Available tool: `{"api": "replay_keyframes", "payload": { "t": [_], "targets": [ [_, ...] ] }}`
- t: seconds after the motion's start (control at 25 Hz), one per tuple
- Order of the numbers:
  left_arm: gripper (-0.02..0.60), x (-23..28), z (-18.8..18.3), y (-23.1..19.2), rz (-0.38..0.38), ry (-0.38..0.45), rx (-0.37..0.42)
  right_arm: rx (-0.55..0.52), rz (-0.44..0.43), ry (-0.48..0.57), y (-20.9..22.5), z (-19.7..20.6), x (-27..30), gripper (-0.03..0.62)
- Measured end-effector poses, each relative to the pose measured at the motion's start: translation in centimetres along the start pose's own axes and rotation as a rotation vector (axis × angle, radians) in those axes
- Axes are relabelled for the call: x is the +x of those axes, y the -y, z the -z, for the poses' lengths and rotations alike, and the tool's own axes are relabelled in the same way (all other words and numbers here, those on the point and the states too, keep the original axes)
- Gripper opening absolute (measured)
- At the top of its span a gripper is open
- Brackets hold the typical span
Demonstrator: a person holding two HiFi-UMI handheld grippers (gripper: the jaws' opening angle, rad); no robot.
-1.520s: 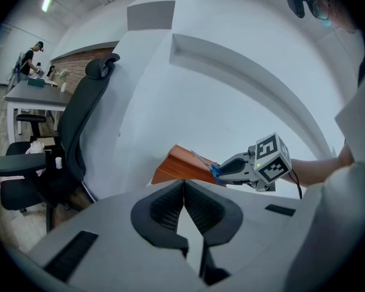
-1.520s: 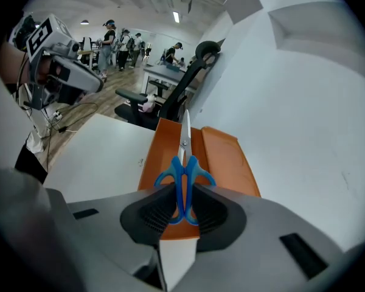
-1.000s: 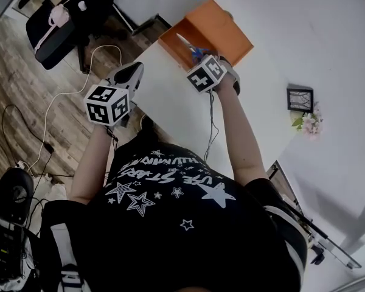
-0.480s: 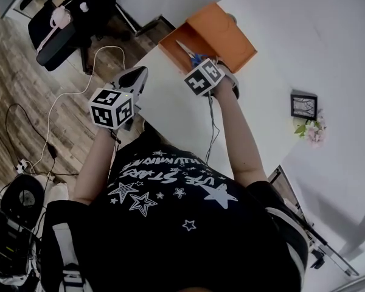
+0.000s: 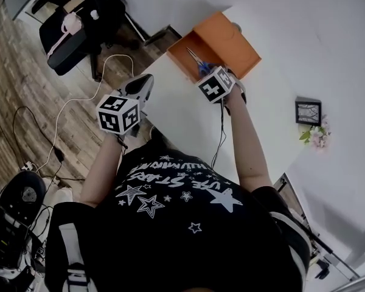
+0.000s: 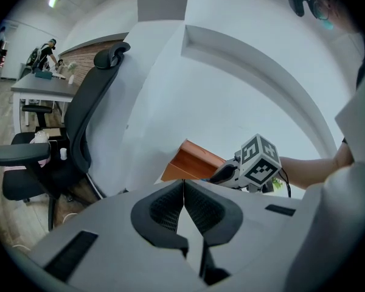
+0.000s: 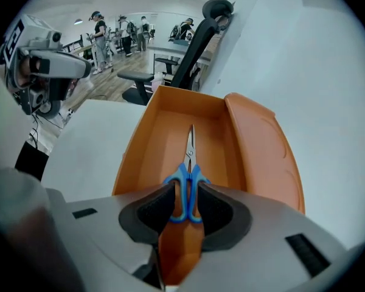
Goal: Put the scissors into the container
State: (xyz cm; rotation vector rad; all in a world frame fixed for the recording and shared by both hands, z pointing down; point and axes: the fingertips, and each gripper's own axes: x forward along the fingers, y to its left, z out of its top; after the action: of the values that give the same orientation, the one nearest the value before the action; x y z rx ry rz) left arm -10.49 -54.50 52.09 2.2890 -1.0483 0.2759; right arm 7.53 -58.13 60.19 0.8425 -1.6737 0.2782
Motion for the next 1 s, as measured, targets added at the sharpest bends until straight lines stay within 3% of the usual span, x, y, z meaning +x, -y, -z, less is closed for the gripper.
{"api": "replay_keyframes", "payload": {
  "t": [0.28, 0.56, 0.8, 1.0],
  "targets": [
    [0.020, -1.9, -0.1, 0.8, -0.013, 0.032, 0.009, 0.109, 0.056, 0.113, 0.6, 0.1, -3.3, 0.103],
    [0.020, -3.7, -0.6, 3.5, -0.005, 0.056, 0.049, 0.233, 0.151, 0.362, 1.9, -0.2, -9.2, 0.101],
    [0.020, -6.3, -0.1, 7.5, -0.005, 0.076, 0.075, 0.230, 0.233, 0.507, 0.5, 1.9, -15.1, 0.061],
    [0.020, -8.4, 1.2, 10.2, -0.026, 0.102, 0.069, 0.210, 0.256, 0.532, -1.7, 5.1, -18.2, 0.057]
  ]
}}
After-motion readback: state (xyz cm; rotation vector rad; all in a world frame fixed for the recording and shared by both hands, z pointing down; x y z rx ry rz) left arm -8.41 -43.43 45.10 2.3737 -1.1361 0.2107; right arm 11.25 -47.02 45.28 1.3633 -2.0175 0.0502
